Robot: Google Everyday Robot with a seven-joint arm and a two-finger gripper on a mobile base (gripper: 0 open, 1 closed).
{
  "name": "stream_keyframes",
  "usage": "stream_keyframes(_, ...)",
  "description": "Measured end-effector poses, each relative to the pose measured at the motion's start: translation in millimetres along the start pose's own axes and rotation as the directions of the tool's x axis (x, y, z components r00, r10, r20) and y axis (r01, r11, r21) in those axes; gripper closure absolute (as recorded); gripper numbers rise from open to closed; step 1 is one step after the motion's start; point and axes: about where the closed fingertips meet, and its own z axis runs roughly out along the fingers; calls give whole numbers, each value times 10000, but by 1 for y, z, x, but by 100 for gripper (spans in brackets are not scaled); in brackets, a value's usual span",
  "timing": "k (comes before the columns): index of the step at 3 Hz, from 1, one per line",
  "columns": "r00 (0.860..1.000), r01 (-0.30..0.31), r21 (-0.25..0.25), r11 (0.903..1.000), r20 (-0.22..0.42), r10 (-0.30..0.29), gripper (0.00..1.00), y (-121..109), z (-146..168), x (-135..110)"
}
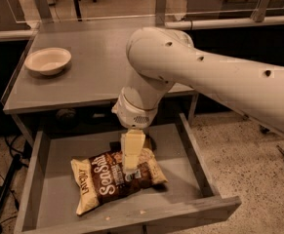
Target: Pick brown chip bag from top drawer and place on counter
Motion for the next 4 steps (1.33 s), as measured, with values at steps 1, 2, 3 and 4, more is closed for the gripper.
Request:
stream_keyframes(1, 9996, 292, -406, 9988, 8, -292, 0, 0, 35, -17)
stream_keyframes(2, 9974, 648, -717, 9953, -261, -668, 0, 1, 61, -32)
stream_keyframes(3, 9974, 647, -720, 9953, -264, -667, 0, 1, 61, -32)
stream_keyframes(4, 9965, 539, -1006, 9935, -585, -600, 0, 4, 86, -26)
